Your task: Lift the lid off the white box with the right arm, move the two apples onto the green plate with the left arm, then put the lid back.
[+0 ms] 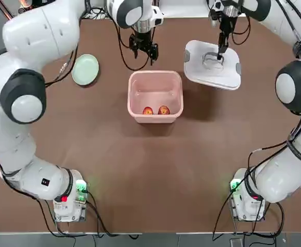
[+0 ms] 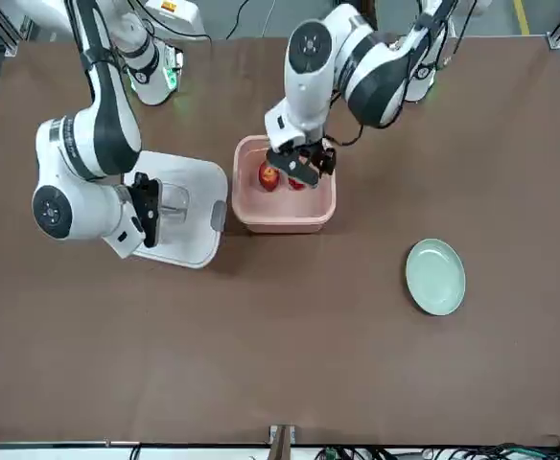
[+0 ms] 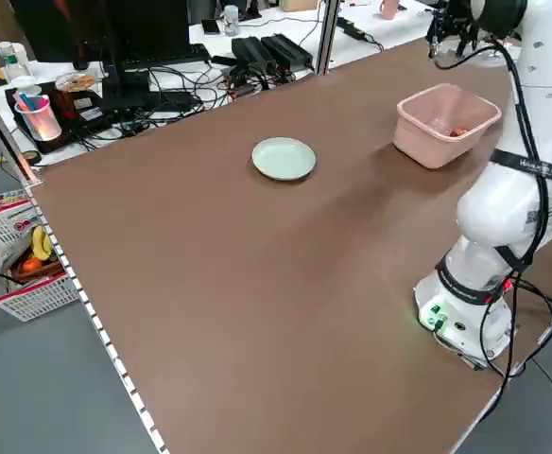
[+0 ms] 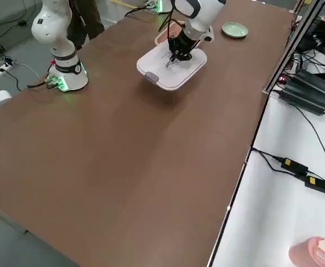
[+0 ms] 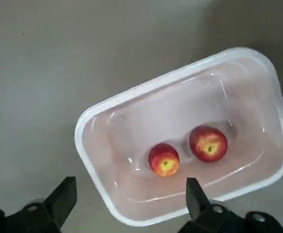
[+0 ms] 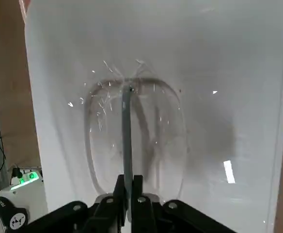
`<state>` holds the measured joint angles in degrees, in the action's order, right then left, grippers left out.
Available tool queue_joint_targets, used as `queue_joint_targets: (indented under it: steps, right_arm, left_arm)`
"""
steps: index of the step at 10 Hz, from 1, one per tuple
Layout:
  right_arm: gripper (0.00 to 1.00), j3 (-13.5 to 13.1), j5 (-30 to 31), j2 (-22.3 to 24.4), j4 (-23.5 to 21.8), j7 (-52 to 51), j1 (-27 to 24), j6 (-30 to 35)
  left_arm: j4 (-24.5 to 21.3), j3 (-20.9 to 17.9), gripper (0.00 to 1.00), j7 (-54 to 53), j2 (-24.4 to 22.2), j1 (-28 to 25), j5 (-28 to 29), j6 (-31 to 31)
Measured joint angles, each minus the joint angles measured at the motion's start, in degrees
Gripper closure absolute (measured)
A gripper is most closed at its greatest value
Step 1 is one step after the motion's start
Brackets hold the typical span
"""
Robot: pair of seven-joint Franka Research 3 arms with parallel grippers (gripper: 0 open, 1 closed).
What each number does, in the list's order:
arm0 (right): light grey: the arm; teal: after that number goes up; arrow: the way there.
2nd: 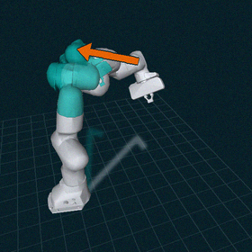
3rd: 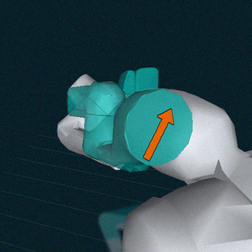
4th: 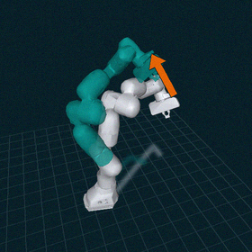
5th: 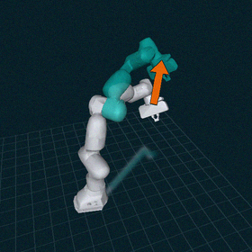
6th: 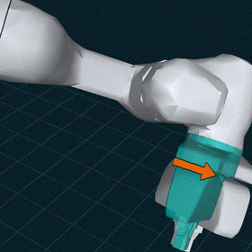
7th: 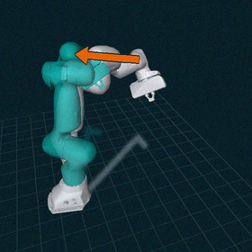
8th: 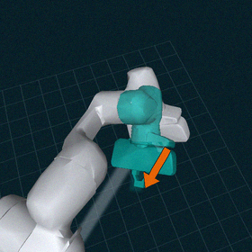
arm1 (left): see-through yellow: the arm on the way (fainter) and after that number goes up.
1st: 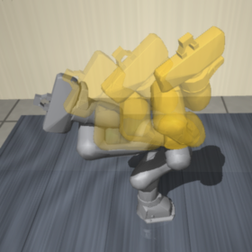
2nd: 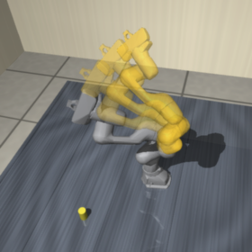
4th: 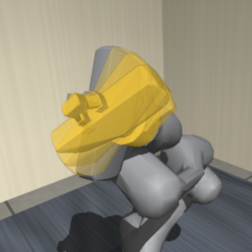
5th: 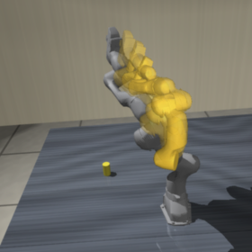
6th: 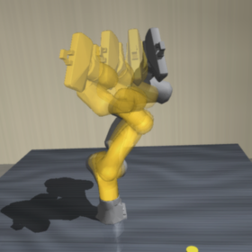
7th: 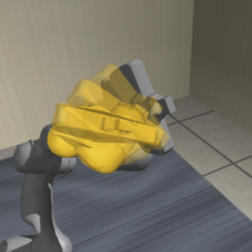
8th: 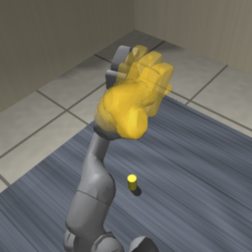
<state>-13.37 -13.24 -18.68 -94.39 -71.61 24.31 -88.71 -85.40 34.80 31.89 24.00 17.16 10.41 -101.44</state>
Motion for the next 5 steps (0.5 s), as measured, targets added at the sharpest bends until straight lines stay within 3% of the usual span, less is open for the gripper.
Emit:
queue_joint_targets:
  steps: [2,5]
  right_arm:
    - [0.93,0.0,0.0,0.0,0.0,-0.3,-0.4,0.1]
    - [0.93,0.0,0.0,0.0,-0.1,-1.2,-1.1,0.7]
  left_arm:
    - [0.0,0.0,0.00,7.5,1.6,1.8,0.0,-2.7]
    - [-1.9,0.0,0.00,18.5,5.3,6.3,0.2,-12.1]
